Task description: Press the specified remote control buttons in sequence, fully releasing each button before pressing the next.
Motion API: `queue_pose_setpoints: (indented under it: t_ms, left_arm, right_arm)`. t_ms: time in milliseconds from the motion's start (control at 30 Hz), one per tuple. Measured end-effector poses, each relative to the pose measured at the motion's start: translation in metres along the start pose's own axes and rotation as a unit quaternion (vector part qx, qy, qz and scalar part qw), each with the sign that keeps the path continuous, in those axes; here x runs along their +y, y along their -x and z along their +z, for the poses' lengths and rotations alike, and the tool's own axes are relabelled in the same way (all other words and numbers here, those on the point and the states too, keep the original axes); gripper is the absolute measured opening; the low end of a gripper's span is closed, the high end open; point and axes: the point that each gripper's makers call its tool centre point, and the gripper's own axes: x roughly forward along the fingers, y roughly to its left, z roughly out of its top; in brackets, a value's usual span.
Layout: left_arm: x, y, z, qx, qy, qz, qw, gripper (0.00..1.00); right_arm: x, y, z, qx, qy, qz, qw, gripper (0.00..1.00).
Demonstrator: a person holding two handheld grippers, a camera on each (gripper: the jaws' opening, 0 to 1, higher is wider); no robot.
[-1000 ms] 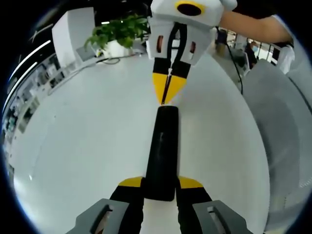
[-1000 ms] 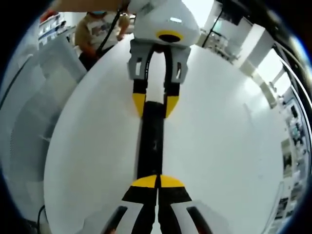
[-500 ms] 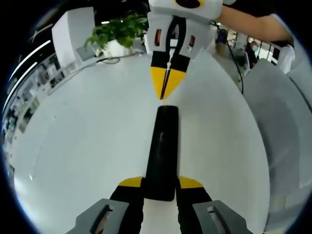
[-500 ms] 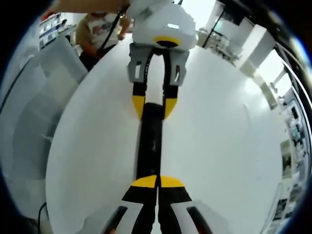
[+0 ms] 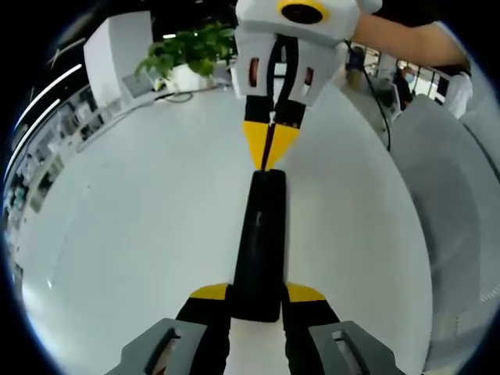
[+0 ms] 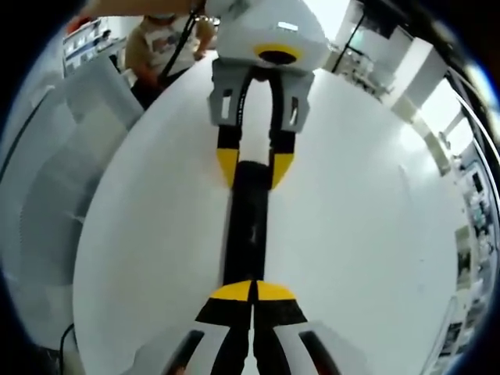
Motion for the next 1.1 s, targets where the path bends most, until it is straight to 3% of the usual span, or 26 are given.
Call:
queue_pose_setpoints:
  t_ms: [1100]
  left_arm:
    - [0.0,0.0,0.0,-0.003,0.0,-0.001,1.0,0.24]
  right_arm:
    - [0.004,-0.012,-0.005,0.008,0.006,0.014,0.9999,0.0]
